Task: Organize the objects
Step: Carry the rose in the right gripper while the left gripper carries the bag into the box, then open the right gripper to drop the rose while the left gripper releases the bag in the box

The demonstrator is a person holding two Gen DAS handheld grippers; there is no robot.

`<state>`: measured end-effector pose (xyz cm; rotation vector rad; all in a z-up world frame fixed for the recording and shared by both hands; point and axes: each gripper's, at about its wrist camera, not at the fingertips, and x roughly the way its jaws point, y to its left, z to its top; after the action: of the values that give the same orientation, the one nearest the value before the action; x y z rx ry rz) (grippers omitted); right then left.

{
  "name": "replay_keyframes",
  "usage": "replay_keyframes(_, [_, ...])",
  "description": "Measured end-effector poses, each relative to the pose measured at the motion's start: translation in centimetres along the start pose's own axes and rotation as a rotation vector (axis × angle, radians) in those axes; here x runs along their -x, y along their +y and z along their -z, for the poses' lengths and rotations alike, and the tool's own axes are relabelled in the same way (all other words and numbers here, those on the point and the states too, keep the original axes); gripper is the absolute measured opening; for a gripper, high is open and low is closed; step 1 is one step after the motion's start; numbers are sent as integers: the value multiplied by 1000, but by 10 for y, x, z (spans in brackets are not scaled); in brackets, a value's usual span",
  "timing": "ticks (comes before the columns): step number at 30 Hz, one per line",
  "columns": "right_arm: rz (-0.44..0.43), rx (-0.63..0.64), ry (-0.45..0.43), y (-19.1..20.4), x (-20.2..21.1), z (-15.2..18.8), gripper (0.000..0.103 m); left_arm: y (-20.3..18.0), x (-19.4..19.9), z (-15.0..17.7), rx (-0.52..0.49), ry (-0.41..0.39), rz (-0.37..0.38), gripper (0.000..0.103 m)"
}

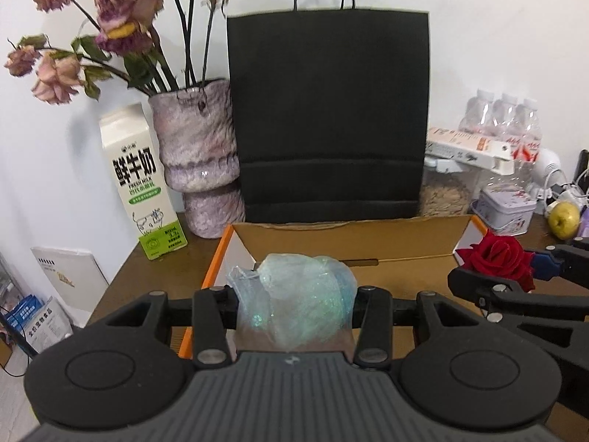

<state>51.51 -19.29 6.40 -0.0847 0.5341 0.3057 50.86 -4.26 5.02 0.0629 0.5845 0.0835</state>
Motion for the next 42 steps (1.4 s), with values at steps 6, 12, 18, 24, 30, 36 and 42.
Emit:
replay_keyframes(6, [15,-8,61,-3,-32,-2,38,0,-26,-1,5,45,-31,44])
replay_keyframes(12, [26,-12,110,-3,-54,2,40,-3,-43,1,7,77,-40,49])
replay_keyframes(18, [80,-43,118,-10,-57,3,78,3,-45,4,15,35,-149,103])
replay_keyframes(24, [78,-86,101,-25,-53,5,101,15,-46,2,48,43,-132,103])
replay_keyframes(30, [72,-82,98,-23,-49,6,101,11,-42,3,39,43,-127,103])
replay_keyframes(36, [69,-78,88,-20,-39,5,101,12,-33,2,40,32,-129,103])
replay_keyframes(42, [69,-77,67,-17,-21,2,101,14,-18,3,42,23,-132,103])
